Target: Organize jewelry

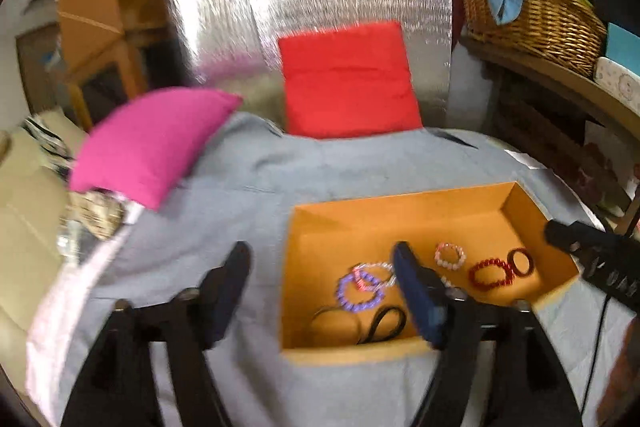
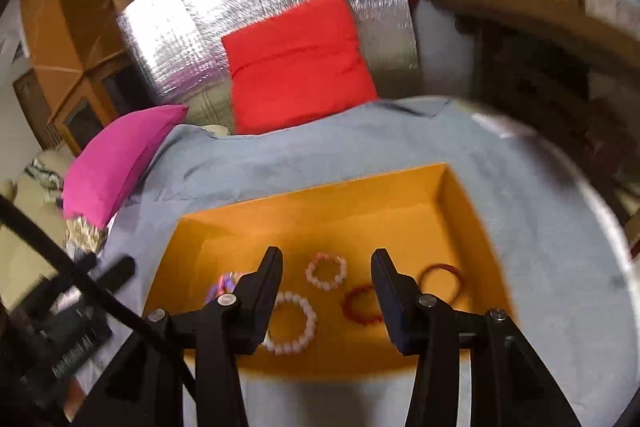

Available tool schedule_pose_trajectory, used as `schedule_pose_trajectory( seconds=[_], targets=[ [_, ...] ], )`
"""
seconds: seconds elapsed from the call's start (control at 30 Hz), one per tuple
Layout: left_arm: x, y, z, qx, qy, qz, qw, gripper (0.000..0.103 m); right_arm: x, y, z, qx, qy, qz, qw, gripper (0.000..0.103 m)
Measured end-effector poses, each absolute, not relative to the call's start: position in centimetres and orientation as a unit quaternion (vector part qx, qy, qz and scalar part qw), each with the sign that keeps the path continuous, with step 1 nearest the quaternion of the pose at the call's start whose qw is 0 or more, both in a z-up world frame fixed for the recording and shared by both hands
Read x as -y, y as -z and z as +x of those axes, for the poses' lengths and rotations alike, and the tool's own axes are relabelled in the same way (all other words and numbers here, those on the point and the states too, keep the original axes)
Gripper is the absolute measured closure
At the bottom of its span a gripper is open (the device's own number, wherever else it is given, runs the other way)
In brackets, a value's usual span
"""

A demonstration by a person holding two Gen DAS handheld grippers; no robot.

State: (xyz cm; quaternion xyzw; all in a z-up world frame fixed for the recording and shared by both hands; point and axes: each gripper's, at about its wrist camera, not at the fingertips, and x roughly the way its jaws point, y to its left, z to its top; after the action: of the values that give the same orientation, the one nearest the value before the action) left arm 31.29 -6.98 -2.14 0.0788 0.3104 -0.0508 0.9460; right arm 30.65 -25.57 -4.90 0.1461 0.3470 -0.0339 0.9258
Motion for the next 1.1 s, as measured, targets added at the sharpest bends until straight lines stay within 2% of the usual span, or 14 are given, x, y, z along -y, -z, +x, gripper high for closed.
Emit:
schedule_pose_trajectory(
  seconds=[0.03, 0.13, 0.4, 0.77, 1.1],
  targets=[
    [6.6, 1.6, 29.7, -0.301, 0.047, 0.077, 0.949, 0.017, 25.4, 4.1, 29.5, -0.346, 0.037, 0.142, 0.926, 0.052],
    [5.5, 0.5, 26.1, -0.29, 0.038, 0.062, 0.954, 0.016, 24.7, 1.8, 25.4, -0.336, 0.049, 0.129, 0.932, 0.046],
    [4.7, -1.7, 22.2, -0.27, 0.04, 0.059, 0.96, 0.016, 21.7, 0.5, 18.4, -0.326, 0.055, 0.096, 0.939, 0.044],
    [4.1, -0.8, 24.0, -0.293, 0.024, 0.054, 0.954, 0.016, 22.6, 2.6, 21.2, -0.347, 0.08, 0.11, 0.928, 0.044],
    [3.8, -0.4, 24.2, -0.308, 0.028, 0.038, 0.95, 0.016, 22.2, 2.3, 21.2, -0.335, 0.081, 0.103, 0.933, 0.044]
  ],
)
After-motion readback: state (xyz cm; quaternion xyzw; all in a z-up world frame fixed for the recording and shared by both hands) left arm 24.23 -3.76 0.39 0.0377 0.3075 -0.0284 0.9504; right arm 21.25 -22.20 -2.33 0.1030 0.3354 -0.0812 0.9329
